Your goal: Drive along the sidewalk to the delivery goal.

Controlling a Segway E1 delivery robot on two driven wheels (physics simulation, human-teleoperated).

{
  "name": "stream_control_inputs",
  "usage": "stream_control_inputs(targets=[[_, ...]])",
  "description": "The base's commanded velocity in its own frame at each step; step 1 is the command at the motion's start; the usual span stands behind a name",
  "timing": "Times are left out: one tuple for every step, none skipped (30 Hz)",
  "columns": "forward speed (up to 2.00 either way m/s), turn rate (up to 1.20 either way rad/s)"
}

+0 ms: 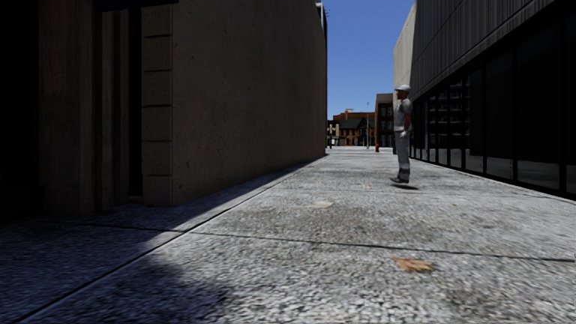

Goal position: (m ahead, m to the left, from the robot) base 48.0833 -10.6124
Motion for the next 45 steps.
stream_control_inputs(targets=[[2.00,0.00],[2.00,0.00],[2.00,0.00],[2.00,0.00],[2.00,0.00],[2.00,0.00],[2.00,0.00],[2.00,0.00],[2.00,0.00],[2.00,0.00],[2.00,0.00],[2.00,0.00],[2.00,0.00],[2.00,0.00],[2.00,0.00],[2.00,0.00],[2.00,0.00],[2.00,0.00],[2.00,0.00],[2.00,0.00],[2.00,0.00],[2.00,0.00],[2.00,-0.03],[2.00,-0.10],[2.00,-0.15],[2.00,-0.15],[2.00,-0.25],[2.00,-0.35],[2.00,-0.38],[2.00,-0.38],[2.00,-0.38],[2.00,-0.38],[2.00,-0.38],[2.00,-0.38],[2.00,-0.38],[2.00,-0.38],[2.00,-0.38],[2.00,-0.38],[2.00,-0.38],[2.00,-0.38],[2.00,-0.38],[2.00,-0.38],[2.00,-0.38],[2.00,-0.38],[2.00,-0.38]])
